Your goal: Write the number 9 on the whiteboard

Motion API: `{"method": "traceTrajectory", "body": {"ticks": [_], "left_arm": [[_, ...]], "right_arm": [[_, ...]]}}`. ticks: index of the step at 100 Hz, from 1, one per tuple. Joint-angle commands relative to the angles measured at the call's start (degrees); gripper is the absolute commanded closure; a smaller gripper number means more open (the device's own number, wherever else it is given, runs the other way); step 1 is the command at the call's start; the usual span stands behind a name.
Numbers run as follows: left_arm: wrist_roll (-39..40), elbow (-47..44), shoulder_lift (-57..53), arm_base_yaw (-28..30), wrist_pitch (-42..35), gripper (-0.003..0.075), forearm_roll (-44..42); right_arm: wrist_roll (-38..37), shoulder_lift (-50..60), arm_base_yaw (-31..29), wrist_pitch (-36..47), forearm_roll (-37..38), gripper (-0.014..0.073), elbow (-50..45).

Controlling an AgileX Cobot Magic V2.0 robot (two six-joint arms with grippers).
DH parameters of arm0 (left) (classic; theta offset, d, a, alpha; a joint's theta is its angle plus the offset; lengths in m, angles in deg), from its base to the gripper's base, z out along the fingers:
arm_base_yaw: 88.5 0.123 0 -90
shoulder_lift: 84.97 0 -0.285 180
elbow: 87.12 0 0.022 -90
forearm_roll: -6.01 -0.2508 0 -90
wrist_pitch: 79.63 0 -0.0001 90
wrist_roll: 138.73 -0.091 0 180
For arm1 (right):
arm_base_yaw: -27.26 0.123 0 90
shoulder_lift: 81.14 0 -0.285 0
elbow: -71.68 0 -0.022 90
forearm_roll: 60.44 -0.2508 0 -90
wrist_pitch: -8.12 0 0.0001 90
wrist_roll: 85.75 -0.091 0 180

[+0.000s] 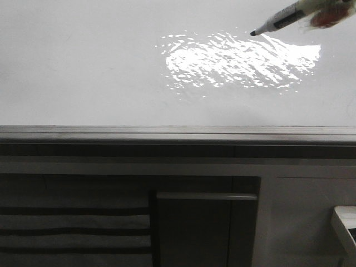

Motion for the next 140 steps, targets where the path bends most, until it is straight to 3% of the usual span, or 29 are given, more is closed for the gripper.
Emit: {"method": "traceTrajectory", "body": {"ticks": [1, 26, 71, 90, 106, 125, 140], "left_arm": [[0.8, -0.4, -0.8, 0.4, -6.7, 0.0293, 2.2], [0.8, -0.7, -0.6, 0.4, -7.5, 0.0293, 2.3], [0.8, -0.7, -0.6, 0.4, -8.5, 0.0293, 2.3], [0.8, -0.7, -0.6, 0.4, -10.1, 0.0293, 2.3], [0.8, -0.7, -0.6, 0.4, -10.5, 0.0293, 2.3], [0.8, -0.7, -0.6, 0.4, -10.5, 0.0293, 2.3], [0.8, -0.7, -0.6, 0.4, -10.5, 0.0293, 2.3]], "right_arm": [[-0.3, 1.1, -0.5, 8.3, -3.1, 0.0576, -1.1], [-4.0, -2.5, -0.6, 11.4, -4.2, 0.0576, -1.0], [-5.2, -16.6, -4.1, 11.3, -4.2, 0.0576, 8.7], [-5.2, -22.0, -0.1, 10.2, -4.3, 0.0576, 11.0], [-5.2, -22.6, -0.2, 4.5, -1.7, 0.0576, 11.2], [-5.3, -20.7, -5.6, 5.3, -2.0, 0.0576, 12.6], [-5.3, -20.6, -5.8, 5.0, -2.9, 0.0576, 14.6]]}}
